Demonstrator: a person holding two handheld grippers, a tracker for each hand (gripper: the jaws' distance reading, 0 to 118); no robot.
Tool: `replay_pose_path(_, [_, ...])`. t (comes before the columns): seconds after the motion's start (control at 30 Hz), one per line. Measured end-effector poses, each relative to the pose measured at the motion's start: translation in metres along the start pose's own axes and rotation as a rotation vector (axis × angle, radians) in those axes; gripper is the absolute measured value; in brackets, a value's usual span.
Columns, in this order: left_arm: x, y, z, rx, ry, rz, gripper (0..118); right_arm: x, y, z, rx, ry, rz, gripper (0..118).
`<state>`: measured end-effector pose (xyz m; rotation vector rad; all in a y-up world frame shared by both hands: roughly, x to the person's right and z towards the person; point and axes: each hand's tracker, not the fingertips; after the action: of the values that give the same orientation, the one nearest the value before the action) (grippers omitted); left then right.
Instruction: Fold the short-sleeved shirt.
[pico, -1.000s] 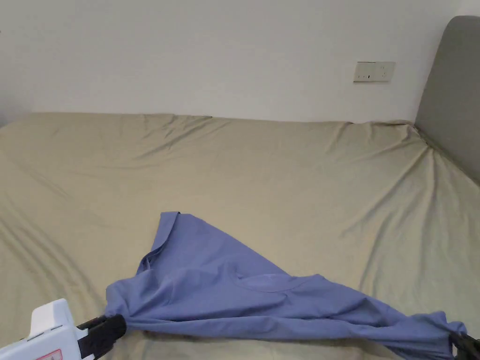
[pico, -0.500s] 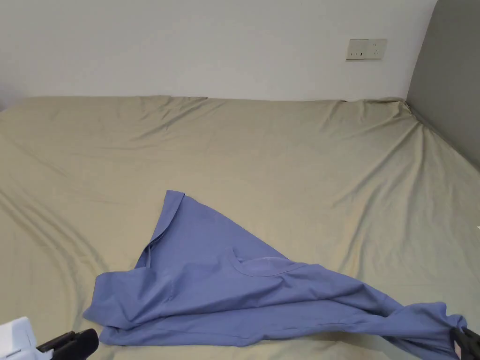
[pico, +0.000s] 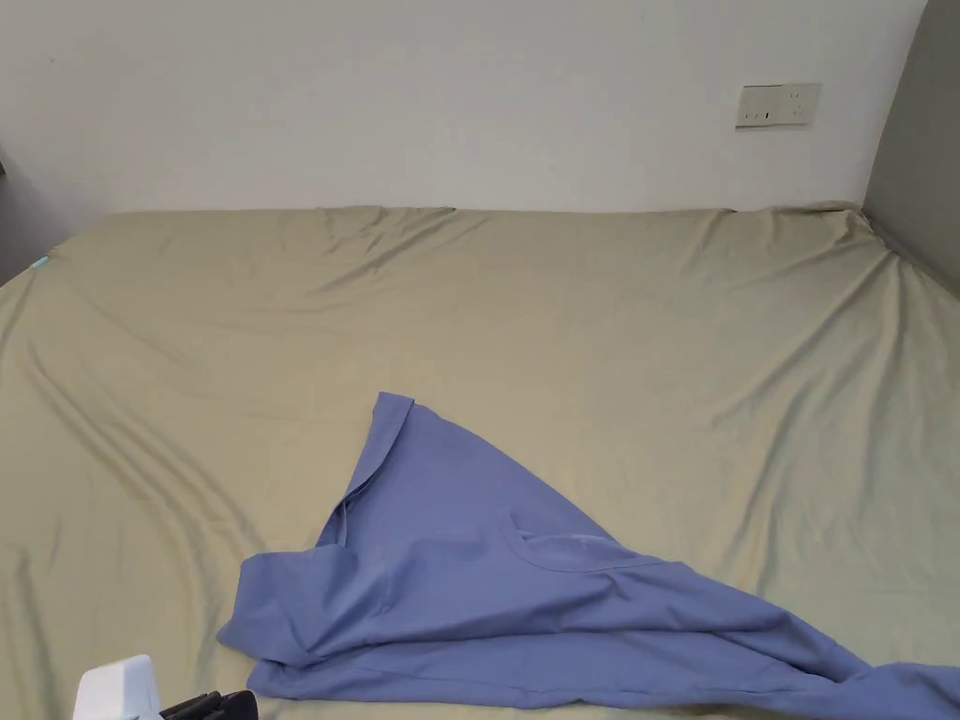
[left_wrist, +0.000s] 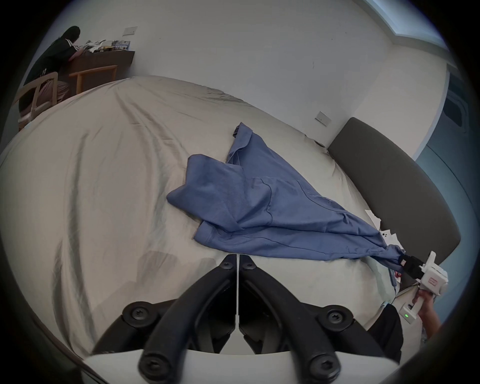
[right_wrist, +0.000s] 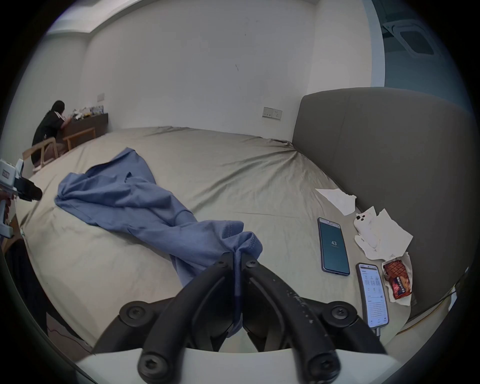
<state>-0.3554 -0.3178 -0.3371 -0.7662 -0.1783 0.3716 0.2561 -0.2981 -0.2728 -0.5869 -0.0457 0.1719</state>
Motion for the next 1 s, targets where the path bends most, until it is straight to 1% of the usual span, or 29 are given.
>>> replay_pose_path(0.03, [-0.001,0.000,-0.001,-0.009,-0.016,0.008,2,0.002,0.001,-0.005,-0.023,0.005,0.017,5])
replay_pose_path(0.07, [-0.001,0.000,-0.002,-0.019,-0.019,0.013,9,0.002,0.001,-0.017,-0.136,0.036,0.055,7])
replay_pose_path(0.1, [-0.001,-0.001,-0.004,-0.026,-0.024,0.019,29,0.001,-0.001,-0.023,-0.181,0.025,0.059,13])
replay_pose_path(0.13, [0.001,-0.002,-0.007,-0.033,-0.021,0.027,68,0.002,-0.003,-0.025,-0.150,0.022,0.045,30])
replay_pose_path(0.17, [0.003,-0.002,-0.008,-0.041,-0.017,0.035,87,0.002,-0.004,-0.026,-0.156,0.010,0.077,49])
replay_pose_path(0.2, [0.003,-0.002,-0.007,-0.045,-0.023,0.040,97,0.002,-0.003,-0.025,-0.164,-0.026,0.100,68])
replay_pose_path(0.23, [0.004,-0.002,-0.004,-0.027,-0.047,0.047,102,0.004,-0.002,-0.024,-0.161,-0.028,0.088,92])
replay_pose_path(0.27, [0.006,-0.001,0.000,-0.004,-0.073,0.054,104,0.009,-0.005,-0.022,-0.184,-0.029,0.068,110])
replay_pose_path(0.3, [0.007,0.002,0.004,0.005,-0.083,0.062,106,0.012,-0.003,-0.020,-0.212,-0.033,0.053,118])
replay_pose_path(0.33, [0.009,0.008,0.011,0.015,-0.089,0.062,111,0.016,0.002,-0.013,-0.204,-0.044,0.044,118])
replay_pose_path(0.37, [0.013,0.015,0.020,0.037,-0.108,0.063,113,0.021,0.008,-0.003,-0.157,-0.048,0.014,118])
replay_pose_path(0.43, [0.024,0.034,0.041,0.091,-0.148,0.018,114,0.031,0.030,0.021,-0.063,-0.070,-0.041,118])
replay_pose_path(0.5, [0.043,0.054,0.069,0.201,-0.173,-0.080,114,0.035,0.056,0.048,0.078,-0.039,-0.123,118])
replay_pose_path(0.57, [0.069,0.072,0.104,0.346,-0.160,-0.202,116,0.033,0.084,0.086,0.253,-0.012,-0.193,118])
replay_pose_path(0.63, [0.095,0.081,0.138,0.499,-0.154,-0.310,118,0.027,0.106,0.116,0.401,-0.003,-0.215,118])
replay_pose_path(0.7, [0.112,0.081,0.165,0.646,-0.133,-0.399,116,0.024,0.114,0.136,0.515,-0.026,-0.240,118])
replay_pose_path(0.73, [0.118,0.078,0.176,0.685,-0.106,-0.395,108,0.021,0.118,0.145,0.544,-0.023,-0.243,118])
replay_pose_path(0.77, [0.123,0.075,0.185,0.722,-0.114,-0.400,93,0.018,0.121,0.152,0.558,-0.011,-0.228,109])
replay_pose_path(0.8, [0.126,0.071,0.192,0.743,-0.114,-0.395,71,0.010,0.124,0.160,0.553,-0.009,-0.214,87])
replay_pose_path(0.83, [0.129,0.068,0.197,0.736,-0.107,-0.392,32,0.003,0.125,0.165,0.550,-0.010,-0.213,44])
replay_pose_path(0.87, [0.131,0.065,0.200,0.730,-0.101,-0.392,7,-0.001,0.123,0.168,0.559,0.008,-0.191,21])
replay_pose_path(0.9, [0.131,0.063,0.201,0.732,-0.096,-0.396,7,-0.005,0.122,0.170,0.563,0.011,-0.169,21])
replay_pose_path(0.93, [0.132,0.060,0.201,0.730,-0.084,-0.390,2,-0.012,0.122,0.170,0.549,-0.001,-0.160,10])
replay_pose_path(0.97, [0.131,0.057,0.201,0.721,-0.057,-0.376,1,-0.016,0.121,0.170,0.532,-0.021,-0.148,2])
replay_pose_path(1.0, [0.130,0.056,0.201,0.709,-0.067,-0.372,1,-0.018,0.118,0.172,0.532,-0.018,-0.155,1])
